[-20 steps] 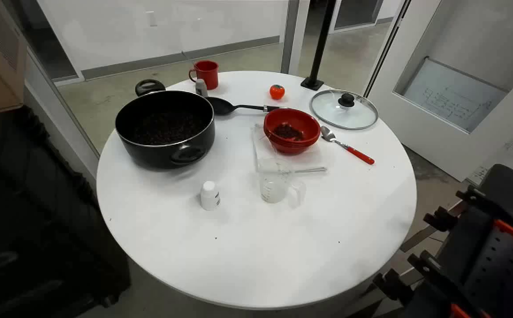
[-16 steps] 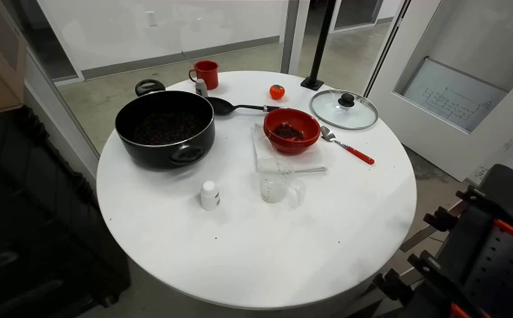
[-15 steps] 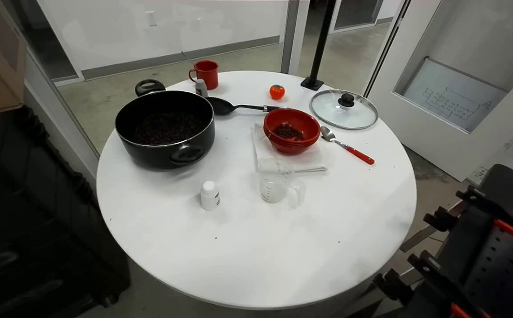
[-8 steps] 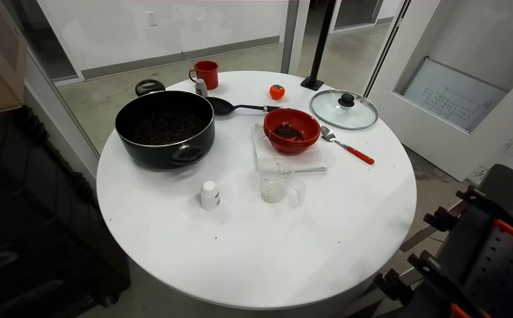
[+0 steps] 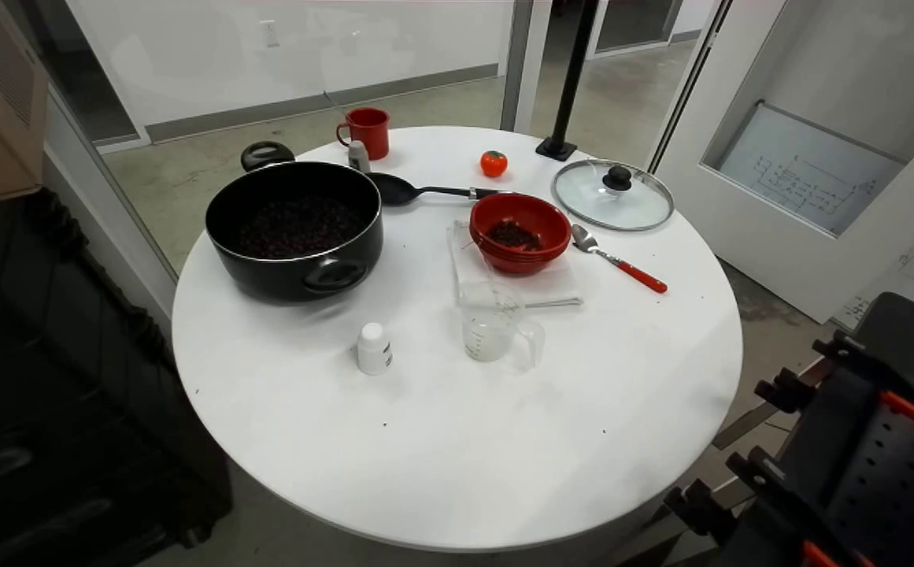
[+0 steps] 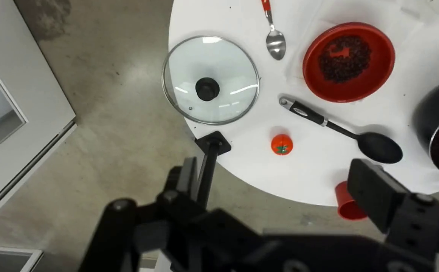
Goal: Use the small spoon on the table to scoop some beans out of the red bowl into the jar
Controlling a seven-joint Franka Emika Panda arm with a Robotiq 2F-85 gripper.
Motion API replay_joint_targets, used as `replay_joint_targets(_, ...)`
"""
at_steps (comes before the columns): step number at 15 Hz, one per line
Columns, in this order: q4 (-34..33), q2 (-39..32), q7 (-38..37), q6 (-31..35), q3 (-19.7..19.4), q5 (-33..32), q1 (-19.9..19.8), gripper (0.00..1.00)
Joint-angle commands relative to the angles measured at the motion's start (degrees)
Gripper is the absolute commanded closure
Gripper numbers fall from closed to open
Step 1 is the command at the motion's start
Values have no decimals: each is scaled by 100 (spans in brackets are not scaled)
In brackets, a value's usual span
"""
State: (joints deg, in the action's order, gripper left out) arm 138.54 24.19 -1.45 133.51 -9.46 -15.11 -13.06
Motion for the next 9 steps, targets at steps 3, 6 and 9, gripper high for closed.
replay_joint_targets(3,942,-1146,508,1877,-375,-324,-300,0)
replay_joint_targets(6,969,-2165,710,2290,-452,-324,-355,0)
replay_joint_targets(9,886,-2993,872,2661,-495,-463,-333,0)
